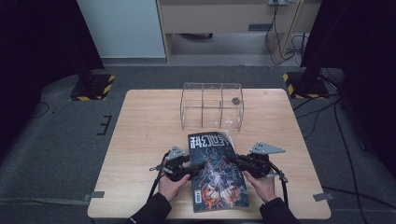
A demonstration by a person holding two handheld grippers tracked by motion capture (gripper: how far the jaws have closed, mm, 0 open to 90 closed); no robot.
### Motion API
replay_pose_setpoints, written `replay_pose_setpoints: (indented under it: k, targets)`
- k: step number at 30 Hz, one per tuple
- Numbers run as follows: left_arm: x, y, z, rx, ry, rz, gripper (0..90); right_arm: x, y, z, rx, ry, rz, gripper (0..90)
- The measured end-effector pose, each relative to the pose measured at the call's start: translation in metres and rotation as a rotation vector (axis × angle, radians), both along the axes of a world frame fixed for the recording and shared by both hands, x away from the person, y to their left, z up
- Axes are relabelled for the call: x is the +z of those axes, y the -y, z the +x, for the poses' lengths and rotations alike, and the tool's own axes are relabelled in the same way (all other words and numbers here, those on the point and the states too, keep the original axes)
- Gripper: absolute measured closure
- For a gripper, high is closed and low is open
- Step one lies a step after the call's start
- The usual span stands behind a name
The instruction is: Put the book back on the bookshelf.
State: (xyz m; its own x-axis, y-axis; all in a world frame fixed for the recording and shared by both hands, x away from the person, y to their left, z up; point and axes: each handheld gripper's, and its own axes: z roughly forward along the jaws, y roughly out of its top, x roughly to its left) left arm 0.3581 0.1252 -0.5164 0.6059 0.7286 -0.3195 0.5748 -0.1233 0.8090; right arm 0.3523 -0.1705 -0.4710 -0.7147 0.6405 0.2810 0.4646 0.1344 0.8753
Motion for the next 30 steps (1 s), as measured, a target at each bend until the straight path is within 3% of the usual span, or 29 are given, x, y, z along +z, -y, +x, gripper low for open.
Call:
replay_pose_setpoints:
  k: [3,7,12,13,15,22,30]
  targets:
    - [0.003,-0.001,-0.002,0.006,-0.005,-0.018,37.9,-0.004,0.003,0.003,-0.008,-0.013,0.002,83.7]
    - [0.008,-0.001,-0.006,0.002,0.031,-0.056,44.7,-0.008,0.009,0.006,-0.021,-0.038,0.013,83.7]
    - [0.008,0.005,-0.009,-0.061,0.028,-0.105,48.4,-0.009,0.009,0.006,0.000,-0.036,0.036,83.7]
    - [0.009,0.008,-0.010,-0.076,0.023,-0.094,52.4,-0.009,0.008,0.006,0.009,-0.033,0.038,83.7]
    - [0.010,0.010,-0.012,-0.060,0.031,-0.070,52.0,-0.007,0.004,0.004,0.017,-0.022,0.027,83.7]
    - [0.014,0.009,-0.012,-0.047,0.002,-0.069,58.2,-0.008,0.003,0.005,0.014,-0.024,0.020,83.5]
    - [0.022,0.013,-0.018,-0.046,0.032,-0.015,67.5,-0.012,0.001,0.010,-0.017,-0.058,-0.005,81.7]
